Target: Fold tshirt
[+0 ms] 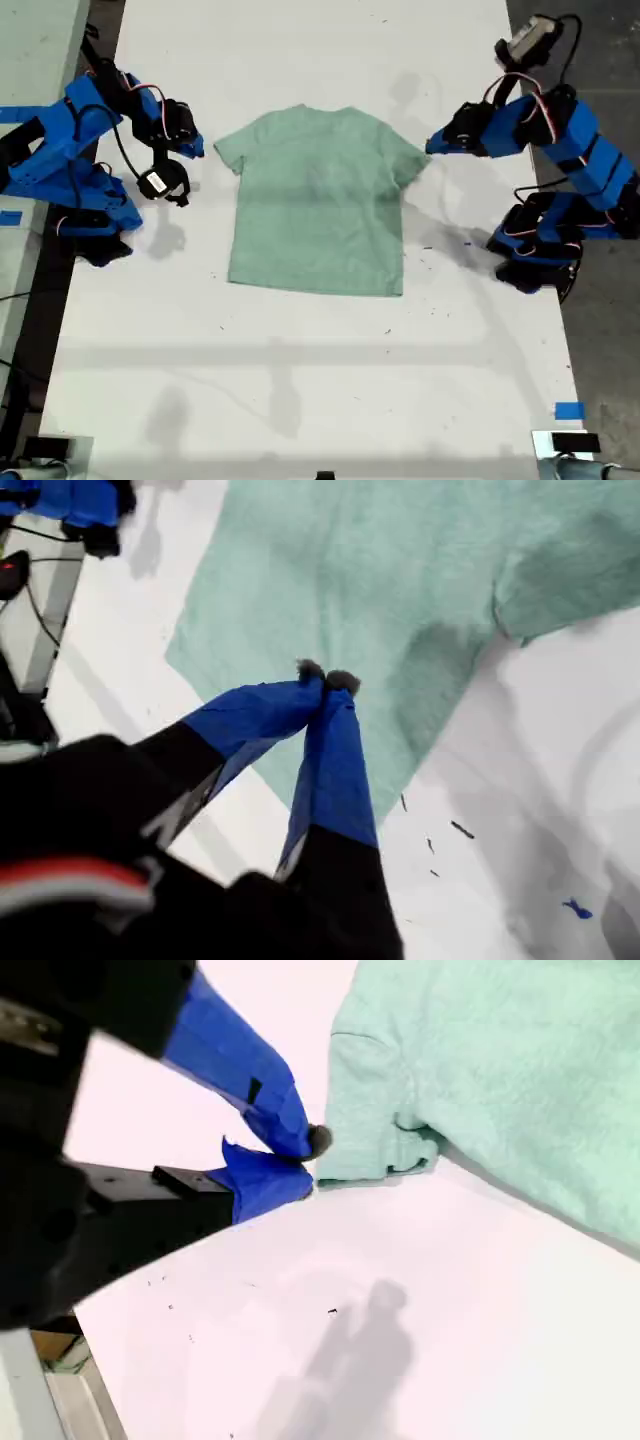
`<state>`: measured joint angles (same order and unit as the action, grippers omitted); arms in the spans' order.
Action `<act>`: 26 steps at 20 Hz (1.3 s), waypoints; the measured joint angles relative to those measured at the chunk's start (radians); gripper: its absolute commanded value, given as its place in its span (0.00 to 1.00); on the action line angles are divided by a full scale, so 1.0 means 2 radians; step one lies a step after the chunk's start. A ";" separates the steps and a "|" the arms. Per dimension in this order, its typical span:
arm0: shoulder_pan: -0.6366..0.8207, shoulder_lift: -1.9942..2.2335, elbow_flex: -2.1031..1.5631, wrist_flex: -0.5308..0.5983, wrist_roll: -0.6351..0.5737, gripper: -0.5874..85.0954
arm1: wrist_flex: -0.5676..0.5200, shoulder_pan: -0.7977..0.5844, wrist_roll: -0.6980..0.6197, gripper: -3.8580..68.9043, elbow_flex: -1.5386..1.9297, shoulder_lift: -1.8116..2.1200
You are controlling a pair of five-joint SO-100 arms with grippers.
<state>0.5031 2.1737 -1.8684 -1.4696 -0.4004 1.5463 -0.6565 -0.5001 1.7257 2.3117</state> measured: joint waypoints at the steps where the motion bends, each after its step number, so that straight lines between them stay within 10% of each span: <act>1: 0.011 -0.012 0.010 -0.002 -0.007 0.01 | 0.014 -0.015 -0.013 0.05 -0.026 -0.035; 10: 0.087 -0.120 0.099 -0.032 -0.058 0.01 | 0.042 -0.107 -0.084 0.08 -0.123 -0.228; 20: 0.114 -0.239 0.214 -0.067 -0.091 0.01 | 0.042 -0.174 -0.153 0.33 -0.150 -0.288; 26: 0.114 -0.252 0.214 -0.057 -0.090 0.01 | -0.055 -0.202 -0.208 0.37 -0.049 -0.308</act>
<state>0.7302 1.6705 -1.4404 -1.5831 -0.5798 1.4358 -1.0600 -0.9158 1.6276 1.6966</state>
